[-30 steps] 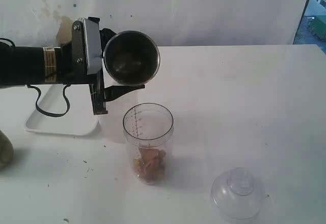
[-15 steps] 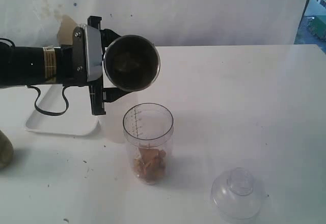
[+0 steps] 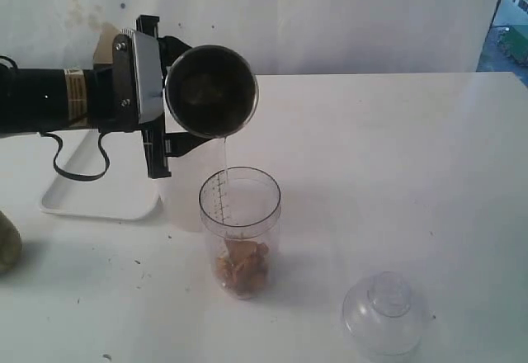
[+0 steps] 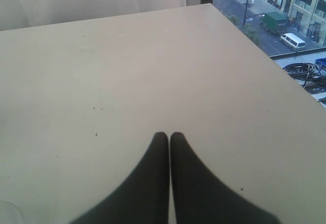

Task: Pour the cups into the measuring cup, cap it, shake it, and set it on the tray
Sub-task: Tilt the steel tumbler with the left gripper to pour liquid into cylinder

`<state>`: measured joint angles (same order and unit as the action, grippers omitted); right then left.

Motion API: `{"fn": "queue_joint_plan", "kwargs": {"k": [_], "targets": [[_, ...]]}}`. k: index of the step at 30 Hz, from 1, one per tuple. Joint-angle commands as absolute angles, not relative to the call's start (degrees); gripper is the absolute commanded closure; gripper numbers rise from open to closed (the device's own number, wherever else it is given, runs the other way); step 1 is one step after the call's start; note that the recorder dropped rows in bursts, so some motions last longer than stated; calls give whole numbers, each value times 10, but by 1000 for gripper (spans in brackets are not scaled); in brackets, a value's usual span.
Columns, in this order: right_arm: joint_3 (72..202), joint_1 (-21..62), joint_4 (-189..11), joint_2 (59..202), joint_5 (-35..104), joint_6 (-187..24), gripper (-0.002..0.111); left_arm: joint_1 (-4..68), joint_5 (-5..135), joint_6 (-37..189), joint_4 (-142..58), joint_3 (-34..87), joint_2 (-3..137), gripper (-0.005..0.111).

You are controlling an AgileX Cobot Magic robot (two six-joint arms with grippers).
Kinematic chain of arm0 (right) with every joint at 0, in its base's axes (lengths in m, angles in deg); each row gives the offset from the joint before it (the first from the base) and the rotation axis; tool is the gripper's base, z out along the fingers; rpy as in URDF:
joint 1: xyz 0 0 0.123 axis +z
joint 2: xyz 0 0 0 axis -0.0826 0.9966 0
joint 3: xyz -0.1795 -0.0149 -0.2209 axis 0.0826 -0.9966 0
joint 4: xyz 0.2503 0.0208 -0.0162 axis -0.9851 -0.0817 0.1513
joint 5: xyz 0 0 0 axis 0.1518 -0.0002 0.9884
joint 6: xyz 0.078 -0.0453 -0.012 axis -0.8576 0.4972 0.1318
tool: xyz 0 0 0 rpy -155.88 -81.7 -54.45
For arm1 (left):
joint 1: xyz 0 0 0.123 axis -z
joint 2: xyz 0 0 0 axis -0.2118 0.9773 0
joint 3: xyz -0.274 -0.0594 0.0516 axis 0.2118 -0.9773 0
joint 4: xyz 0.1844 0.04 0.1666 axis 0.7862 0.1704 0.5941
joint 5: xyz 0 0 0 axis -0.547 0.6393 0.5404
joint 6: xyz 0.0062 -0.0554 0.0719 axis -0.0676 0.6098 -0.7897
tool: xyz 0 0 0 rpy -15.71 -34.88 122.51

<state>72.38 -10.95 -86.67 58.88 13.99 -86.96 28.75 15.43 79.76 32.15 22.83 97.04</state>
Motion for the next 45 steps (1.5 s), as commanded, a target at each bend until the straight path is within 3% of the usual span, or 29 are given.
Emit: {"fn": "queue_joint_plan", "kwargs": {"k": [1, 34, 45], "targets": [[723, -112, -865, 586, 144, -870, 107, 289, 140, 803, 290, 231, 946, 107], [723, -112, -865, 586, 144, -870, 107, 290, 183, 765, 276, 231, 946, 107], [723, -112, -865, 586, 144, -870, 107, 324, 229, 689, 260, 231, 946, 107]]}}
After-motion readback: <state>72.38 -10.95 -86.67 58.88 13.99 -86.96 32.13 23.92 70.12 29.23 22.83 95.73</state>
